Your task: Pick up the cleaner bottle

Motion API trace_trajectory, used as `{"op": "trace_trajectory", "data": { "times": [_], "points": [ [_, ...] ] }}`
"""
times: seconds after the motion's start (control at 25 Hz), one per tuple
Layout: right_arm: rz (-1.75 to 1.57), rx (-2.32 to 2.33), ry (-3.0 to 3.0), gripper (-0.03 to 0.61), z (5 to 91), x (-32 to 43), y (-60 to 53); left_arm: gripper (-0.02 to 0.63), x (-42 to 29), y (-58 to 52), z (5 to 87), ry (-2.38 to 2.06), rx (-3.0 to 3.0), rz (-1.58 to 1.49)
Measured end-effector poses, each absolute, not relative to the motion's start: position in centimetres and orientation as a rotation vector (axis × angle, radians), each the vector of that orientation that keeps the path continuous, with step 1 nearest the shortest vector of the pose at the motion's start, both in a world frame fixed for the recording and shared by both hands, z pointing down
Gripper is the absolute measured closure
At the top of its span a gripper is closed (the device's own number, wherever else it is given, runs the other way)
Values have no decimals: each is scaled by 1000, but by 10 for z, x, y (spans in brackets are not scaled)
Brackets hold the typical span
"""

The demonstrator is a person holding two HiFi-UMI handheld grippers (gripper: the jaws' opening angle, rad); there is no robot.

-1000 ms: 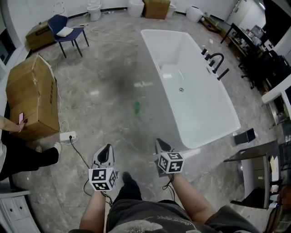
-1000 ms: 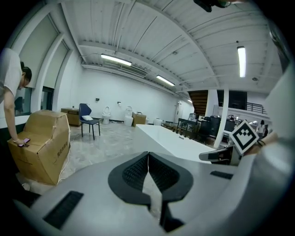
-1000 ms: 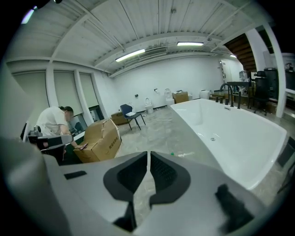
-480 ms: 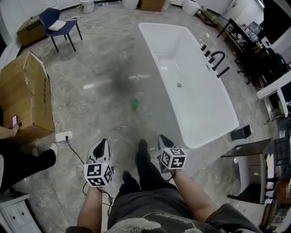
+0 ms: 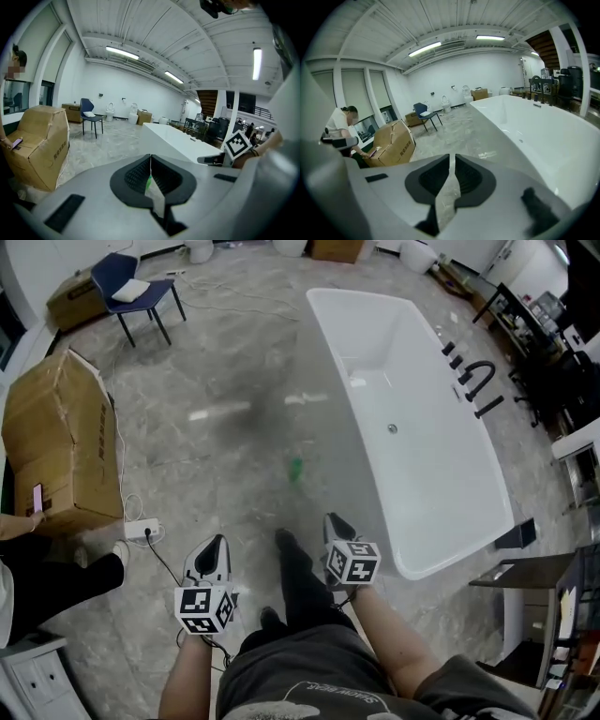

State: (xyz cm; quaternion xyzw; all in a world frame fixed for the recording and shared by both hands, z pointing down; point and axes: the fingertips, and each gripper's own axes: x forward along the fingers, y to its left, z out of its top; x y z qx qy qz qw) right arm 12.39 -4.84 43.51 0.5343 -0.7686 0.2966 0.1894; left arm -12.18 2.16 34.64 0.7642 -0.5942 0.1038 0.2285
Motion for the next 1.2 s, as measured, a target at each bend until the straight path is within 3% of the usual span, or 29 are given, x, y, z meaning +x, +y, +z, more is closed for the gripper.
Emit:
{"op": "trace_trajectory", "data": {
  "times": [0.32, 0.36, 0.44, 0.68, 1.2],
  "points": [
    [898, 1495, -2104, 539, 508, 140, -160, 598, -97, -84, 402, -1611, 2042, 322],
    [908, 1493, -2099, 519, 520, 141, -171, 598, -96, -98, 413, -1609, 2034, 322],
    [931, 1491, -2080, 414, 549, 143, -192, 598, -97, -124, 438, -1613, 2016, 319],
    [940, 1439, -2026, 358, 659, 131, -238, 598, -104, -187, 536, -1613, 1976, 360],
    [833, 1379, -2048, 354, 895, 120, -300, 598, -126, -267, 754, -1644, 1967, 293]
  ]
}}
